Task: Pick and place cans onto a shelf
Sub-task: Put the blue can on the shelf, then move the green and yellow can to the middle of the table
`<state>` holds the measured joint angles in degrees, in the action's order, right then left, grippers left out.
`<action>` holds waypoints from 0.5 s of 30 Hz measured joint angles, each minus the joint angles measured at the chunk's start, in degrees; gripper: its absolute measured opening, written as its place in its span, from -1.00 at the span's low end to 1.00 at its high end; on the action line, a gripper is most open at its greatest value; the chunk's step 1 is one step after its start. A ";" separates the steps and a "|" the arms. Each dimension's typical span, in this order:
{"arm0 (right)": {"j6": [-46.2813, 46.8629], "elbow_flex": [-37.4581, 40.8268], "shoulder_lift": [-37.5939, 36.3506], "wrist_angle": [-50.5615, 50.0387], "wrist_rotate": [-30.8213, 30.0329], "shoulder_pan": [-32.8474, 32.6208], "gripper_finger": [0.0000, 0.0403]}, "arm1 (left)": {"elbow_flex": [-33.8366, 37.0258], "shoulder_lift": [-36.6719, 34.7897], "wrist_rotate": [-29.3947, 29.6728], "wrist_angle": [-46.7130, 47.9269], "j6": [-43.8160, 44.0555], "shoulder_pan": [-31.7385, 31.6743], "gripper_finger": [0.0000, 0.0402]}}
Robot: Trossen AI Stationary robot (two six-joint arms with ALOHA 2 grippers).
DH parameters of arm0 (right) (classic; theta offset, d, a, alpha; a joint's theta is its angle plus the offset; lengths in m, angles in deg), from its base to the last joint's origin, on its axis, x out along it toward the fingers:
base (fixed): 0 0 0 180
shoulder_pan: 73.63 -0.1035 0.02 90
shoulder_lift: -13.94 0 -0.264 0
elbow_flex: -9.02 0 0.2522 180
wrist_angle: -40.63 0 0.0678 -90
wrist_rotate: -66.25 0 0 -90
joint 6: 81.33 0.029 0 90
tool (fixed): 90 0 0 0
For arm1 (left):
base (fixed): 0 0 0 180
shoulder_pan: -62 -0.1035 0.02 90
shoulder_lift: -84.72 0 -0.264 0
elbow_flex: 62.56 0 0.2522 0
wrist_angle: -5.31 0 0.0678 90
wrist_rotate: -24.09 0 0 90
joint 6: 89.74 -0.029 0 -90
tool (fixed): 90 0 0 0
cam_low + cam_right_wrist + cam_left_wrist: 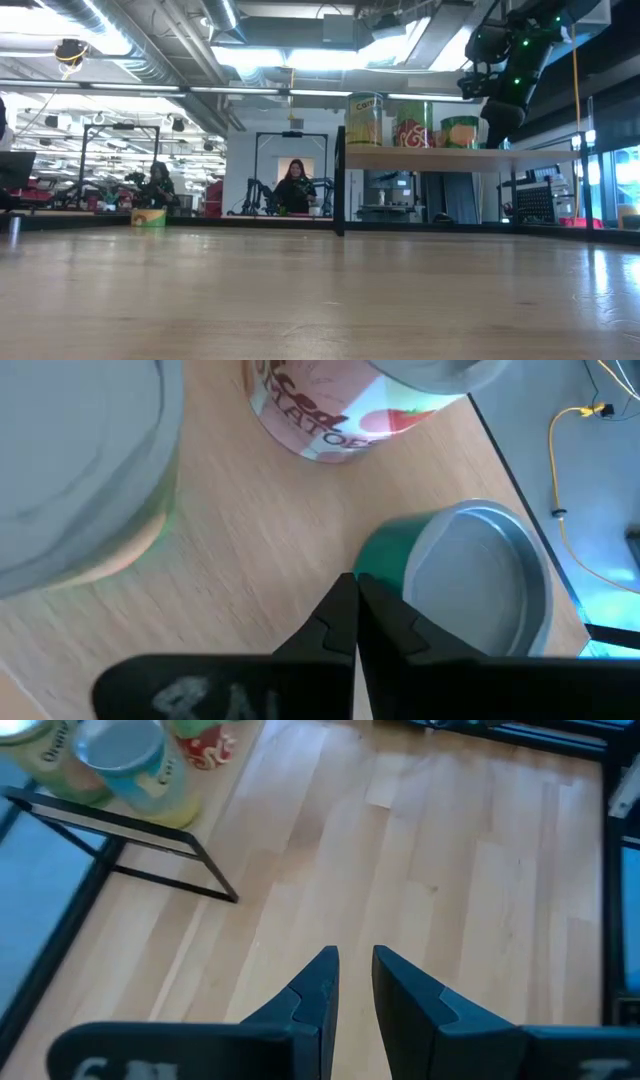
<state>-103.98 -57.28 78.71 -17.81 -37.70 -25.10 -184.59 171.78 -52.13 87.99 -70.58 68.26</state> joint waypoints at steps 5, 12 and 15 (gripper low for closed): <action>-0.05 0.00 -1.73 -0.76 6.80 -0.04 -0.97 | 0.00 0.00 6.18 1.69 0.60 0.00 -0.71; 2.57 0.00 -9.03 -1.47 17.02 -0.06 -0.97 | -0.02 0.00 16.21 12.16 12.05 -0.99 -0.71; 4.17 0.00 -12.66 -1.45 21.06 -0.07 -0.97 | -0.02 0.00 20.68 17.31 23.63 -2.41 -0.71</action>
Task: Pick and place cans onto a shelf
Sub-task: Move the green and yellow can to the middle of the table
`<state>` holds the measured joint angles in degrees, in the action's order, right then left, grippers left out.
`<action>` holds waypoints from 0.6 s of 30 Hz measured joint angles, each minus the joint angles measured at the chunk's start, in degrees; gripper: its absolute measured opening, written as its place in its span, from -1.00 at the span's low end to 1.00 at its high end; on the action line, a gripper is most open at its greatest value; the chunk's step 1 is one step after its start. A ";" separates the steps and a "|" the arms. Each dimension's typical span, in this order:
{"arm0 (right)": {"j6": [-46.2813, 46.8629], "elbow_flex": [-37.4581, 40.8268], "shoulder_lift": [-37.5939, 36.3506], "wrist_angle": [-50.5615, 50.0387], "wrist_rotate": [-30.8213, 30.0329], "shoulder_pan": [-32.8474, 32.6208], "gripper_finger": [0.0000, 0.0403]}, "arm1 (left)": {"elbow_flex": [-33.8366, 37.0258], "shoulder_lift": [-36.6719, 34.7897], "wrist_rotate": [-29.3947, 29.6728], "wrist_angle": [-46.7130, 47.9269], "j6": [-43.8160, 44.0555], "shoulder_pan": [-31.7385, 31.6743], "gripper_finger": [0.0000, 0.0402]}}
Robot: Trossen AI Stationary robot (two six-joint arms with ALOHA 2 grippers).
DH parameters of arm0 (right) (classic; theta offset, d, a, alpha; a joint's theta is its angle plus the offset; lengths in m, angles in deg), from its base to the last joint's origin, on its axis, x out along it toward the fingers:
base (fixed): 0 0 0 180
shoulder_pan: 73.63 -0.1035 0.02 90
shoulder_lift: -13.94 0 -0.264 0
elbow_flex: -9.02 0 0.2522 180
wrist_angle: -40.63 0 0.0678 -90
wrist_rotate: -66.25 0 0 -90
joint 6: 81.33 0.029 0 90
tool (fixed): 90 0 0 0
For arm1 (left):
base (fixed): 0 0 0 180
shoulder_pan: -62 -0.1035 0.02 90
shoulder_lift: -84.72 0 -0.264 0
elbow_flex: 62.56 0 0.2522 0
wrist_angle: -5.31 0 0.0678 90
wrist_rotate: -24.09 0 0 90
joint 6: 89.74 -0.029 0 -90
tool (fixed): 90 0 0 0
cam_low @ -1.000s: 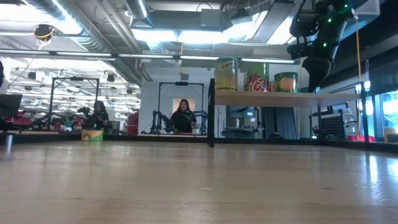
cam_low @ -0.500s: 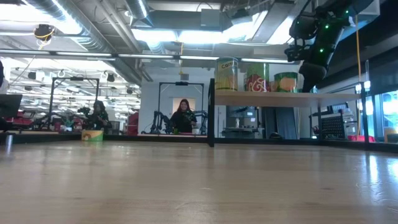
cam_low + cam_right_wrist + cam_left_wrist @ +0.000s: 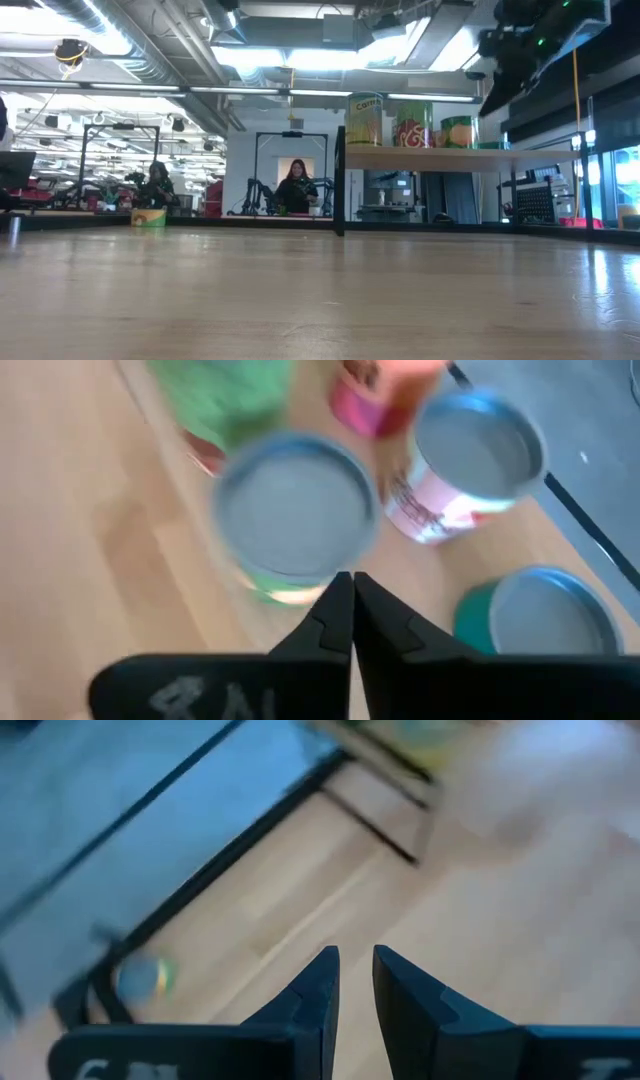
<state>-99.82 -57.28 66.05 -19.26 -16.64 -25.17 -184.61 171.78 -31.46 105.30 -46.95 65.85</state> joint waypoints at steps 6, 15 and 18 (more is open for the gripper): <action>0.32 0.00 -5.09 2.05 8.02 0.00 -0.97 | 0.86 -0.09 1.95 3.70 18.28 -4.14 -0.71; 4.83 -0.02 -6.13 9.58 12.64 -0.02 -0.96 | 7.96 -0.06 -0.50 3.78 22.89 -16.03 -0.71; 6.35 -0.02 -6.13 10.45 12.64 -0.02 -0.96 | 10.69 -0.07 -4.32 3.78 22.71 -21.52 -0.71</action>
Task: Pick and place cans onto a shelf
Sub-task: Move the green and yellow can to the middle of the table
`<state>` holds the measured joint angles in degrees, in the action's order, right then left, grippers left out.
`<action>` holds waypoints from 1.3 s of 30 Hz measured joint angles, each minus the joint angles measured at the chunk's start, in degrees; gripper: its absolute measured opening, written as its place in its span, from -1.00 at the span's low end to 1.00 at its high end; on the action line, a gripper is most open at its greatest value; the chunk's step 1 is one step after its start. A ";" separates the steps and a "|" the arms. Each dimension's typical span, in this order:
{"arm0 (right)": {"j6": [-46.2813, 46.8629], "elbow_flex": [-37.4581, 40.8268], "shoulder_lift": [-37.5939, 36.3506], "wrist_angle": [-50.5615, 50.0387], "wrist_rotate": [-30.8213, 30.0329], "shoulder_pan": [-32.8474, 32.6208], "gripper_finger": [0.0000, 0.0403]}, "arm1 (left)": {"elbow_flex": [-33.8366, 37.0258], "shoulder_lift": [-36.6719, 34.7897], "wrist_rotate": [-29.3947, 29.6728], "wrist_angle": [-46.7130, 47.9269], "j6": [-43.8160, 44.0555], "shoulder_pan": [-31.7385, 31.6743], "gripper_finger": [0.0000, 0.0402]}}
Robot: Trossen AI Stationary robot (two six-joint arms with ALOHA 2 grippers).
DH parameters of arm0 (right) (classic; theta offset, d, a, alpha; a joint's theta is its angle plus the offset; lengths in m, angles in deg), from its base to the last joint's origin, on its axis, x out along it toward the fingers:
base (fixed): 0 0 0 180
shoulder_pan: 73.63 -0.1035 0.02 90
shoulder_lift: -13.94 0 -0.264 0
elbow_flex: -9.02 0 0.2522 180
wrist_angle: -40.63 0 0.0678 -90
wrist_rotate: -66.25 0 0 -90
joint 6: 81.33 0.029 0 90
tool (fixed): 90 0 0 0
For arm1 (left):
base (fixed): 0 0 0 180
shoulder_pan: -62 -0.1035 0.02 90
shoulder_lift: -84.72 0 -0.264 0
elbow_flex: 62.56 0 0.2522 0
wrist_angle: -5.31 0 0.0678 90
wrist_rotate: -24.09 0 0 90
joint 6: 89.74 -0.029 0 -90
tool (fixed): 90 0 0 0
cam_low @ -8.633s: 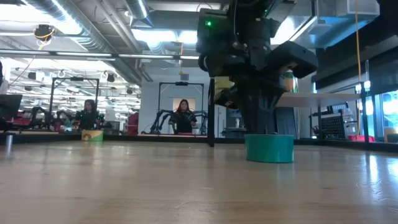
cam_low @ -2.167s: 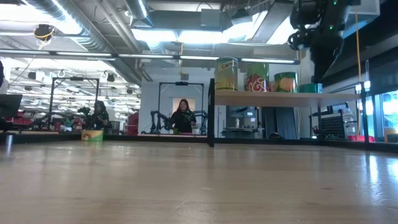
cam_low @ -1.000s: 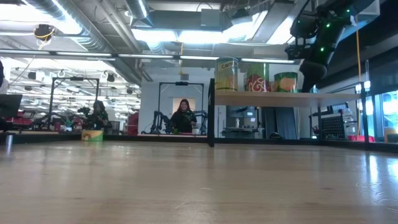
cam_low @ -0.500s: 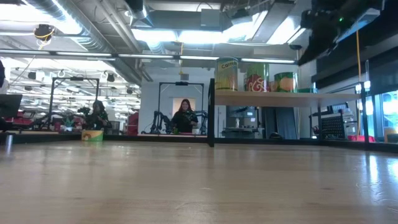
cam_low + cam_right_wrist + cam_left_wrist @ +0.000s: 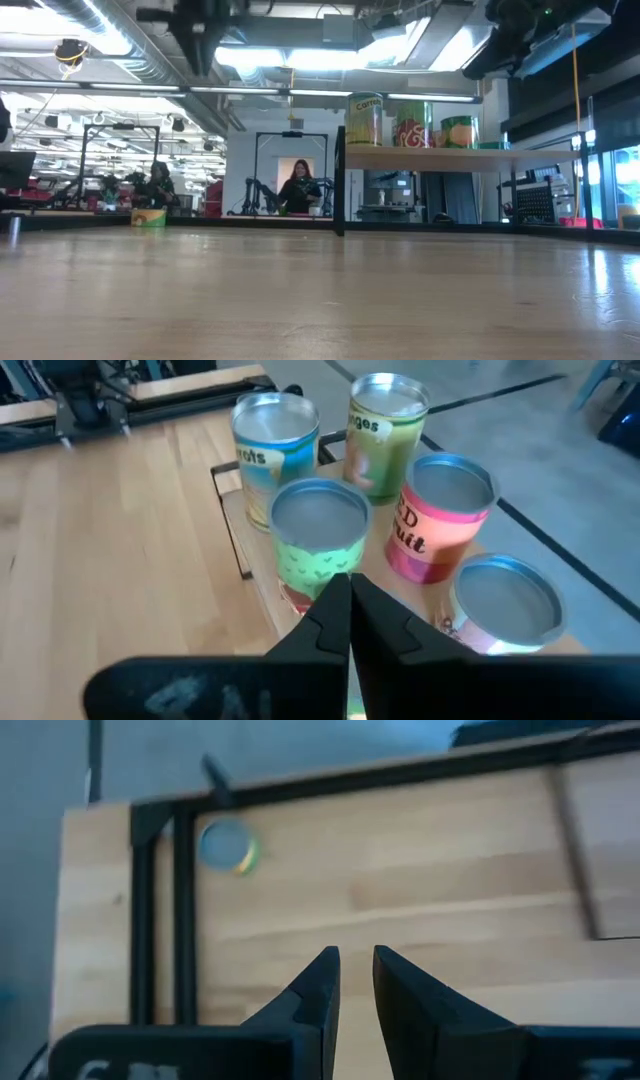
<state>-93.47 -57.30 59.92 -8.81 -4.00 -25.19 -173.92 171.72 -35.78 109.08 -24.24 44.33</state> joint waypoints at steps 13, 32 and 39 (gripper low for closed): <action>4.36 0.00 0.00 1.91 -0.09 0.00 -0.96 | 16.36 -0.04 -9.45 -6.04 -9.76 -18.24 -0.71; 4.08 0.00 0.00 1.95 -0.11 0.00 -0.96 | 35.66 -0.02 -11.42 -42.56 -16.14 -37.14 -0.72; 4.15 -0.02 0.00 1.96 -0.13 0.02 -0.96 | 40.26 -0.02 -10.22 -46.34 -16.14 -39.85 -0.72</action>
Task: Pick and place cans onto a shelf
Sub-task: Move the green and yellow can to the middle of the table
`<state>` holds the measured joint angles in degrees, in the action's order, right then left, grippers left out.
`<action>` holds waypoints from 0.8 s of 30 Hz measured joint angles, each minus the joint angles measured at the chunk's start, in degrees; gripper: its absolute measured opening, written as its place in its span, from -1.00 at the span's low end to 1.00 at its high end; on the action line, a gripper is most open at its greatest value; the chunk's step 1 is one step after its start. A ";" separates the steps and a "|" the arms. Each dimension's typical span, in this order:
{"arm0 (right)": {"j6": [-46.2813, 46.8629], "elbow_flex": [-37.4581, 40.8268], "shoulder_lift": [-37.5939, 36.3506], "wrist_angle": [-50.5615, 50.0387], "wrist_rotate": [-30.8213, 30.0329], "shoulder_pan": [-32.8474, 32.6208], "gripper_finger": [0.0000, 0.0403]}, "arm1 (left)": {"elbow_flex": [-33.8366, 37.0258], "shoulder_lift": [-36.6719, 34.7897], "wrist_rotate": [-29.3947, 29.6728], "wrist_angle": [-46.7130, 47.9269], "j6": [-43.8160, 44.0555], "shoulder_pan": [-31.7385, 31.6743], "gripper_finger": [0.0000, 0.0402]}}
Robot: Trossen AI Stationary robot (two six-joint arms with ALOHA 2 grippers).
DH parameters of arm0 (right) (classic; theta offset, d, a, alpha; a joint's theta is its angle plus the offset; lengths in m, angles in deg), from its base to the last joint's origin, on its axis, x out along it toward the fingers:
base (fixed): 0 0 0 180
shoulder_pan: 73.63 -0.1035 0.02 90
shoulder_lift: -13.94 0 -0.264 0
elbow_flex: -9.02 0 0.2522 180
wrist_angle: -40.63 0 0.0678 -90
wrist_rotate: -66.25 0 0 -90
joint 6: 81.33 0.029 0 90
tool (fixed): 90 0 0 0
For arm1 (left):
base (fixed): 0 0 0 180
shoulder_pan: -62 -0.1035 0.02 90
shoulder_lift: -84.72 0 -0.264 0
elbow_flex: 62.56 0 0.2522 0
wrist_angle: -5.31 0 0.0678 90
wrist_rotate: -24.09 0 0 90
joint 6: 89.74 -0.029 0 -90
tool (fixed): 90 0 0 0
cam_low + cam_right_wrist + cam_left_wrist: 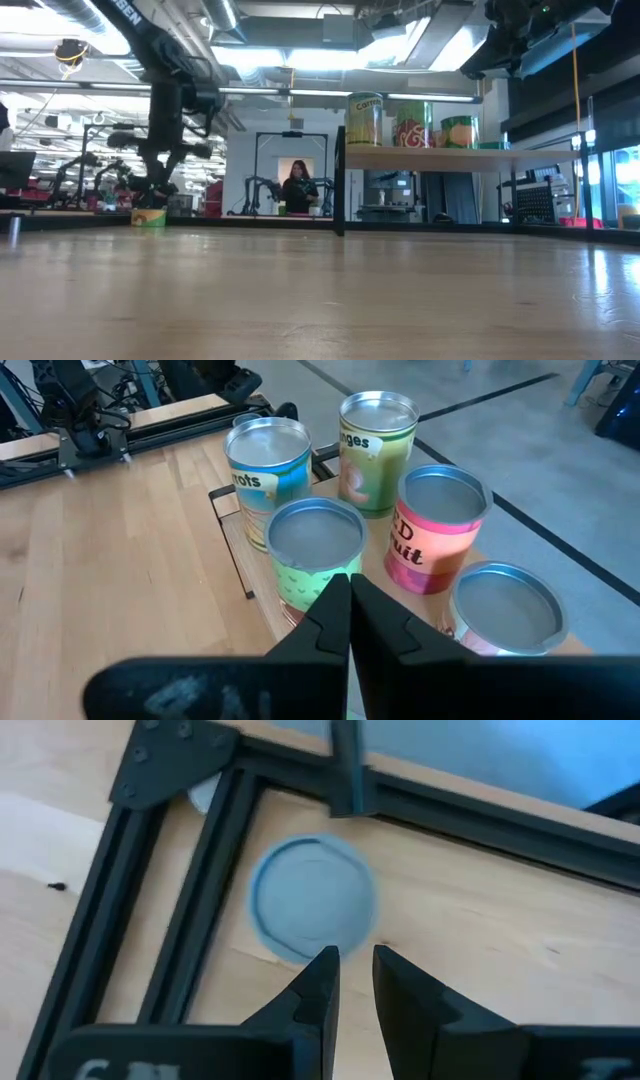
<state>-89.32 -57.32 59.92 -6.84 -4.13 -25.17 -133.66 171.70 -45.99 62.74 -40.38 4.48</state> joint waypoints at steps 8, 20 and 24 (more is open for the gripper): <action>0.22 0.00 0.00 0.00 -0.02 -0.02 -0.96 | 5.02 0.00 -0.34 -7.26 -0.16 -0.76 -0.72; 0.24 0.00 0.00 -0.02 -0.02 -0.02 -0.96 | 9.43 0.00 -0.17 -14.42 -0.47 -1.02 -0.72; 0.24 -0.02 0.00 0.00 -0.04 -0.02 -0.96 | 10.14 0.00 -1.64 -14.37 -0.50 -1.02 -0.72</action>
<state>-89.08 -57.34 59.92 -6.84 -4.18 -25.19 -123.52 171.70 -47.64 48.37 -40.88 3.45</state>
